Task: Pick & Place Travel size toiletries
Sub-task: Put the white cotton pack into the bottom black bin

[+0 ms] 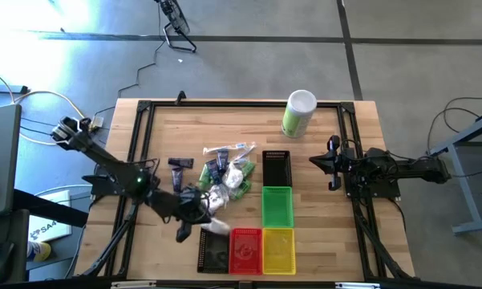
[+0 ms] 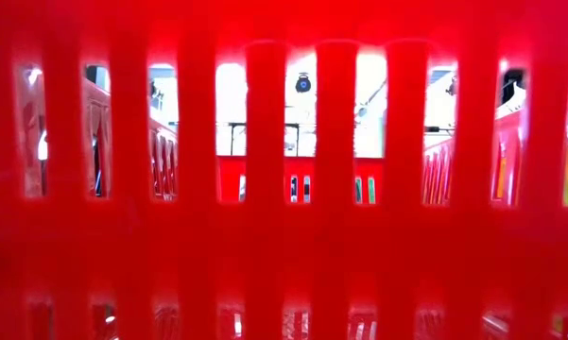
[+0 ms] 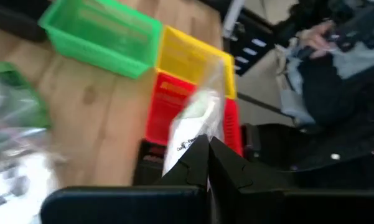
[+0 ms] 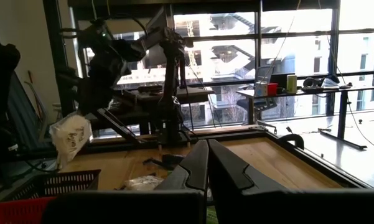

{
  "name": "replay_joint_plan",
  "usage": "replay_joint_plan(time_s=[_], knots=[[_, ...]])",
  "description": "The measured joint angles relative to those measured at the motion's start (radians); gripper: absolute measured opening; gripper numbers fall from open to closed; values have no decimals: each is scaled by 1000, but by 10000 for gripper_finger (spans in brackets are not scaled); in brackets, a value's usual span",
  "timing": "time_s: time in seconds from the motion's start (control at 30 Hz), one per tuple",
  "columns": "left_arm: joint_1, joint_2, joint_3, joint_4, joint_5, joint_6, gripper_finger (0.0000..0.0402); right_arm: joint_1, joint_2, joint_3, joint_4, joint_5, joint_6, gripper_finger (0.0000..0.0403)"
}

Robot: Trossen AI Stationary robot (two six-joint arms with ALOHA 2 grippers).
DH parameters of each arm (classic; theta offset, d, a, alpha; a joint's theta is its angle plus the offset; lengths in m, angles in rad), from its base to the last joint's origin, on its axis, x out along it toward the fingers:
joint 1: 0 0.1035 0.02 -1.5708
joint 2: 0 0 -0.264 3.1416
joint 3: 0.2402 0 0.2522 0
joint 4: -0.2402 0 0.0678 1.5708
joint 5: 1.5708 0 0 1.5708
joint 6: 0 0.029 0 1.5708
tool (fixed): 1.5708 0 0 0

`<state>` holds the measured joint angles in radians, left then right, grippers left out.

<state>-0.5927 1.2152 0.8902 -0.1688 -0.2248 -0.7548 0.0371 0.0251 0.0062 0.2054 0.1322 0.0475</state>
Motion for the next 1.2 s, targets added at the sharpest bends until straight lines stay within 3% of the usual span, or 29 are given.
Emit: replay_joint_plan(time_s=[0.23, 0.73, 0.93, 1.07, 1.2], knots=[[-25, 59, 0, 4, 65, -62, 0, 0, 0, 0, 5, 0, 3, 2], [-24, 223, 0, 137, 324, -61, 0, 0, 0, 0, 5, 0, 4, 2], [-23, 242, 0, 135, 327, -61, 0, 0, 0, 0, 5, 0, 4, 2], [-23, 242, 0, 137, 269, -62, 1, 0, 0, 0, 5, -1, 4, 2], [-23, 242, 0, 137, 250, -62, 21, 0, 0, 0, 5, -2, 5, 2]])
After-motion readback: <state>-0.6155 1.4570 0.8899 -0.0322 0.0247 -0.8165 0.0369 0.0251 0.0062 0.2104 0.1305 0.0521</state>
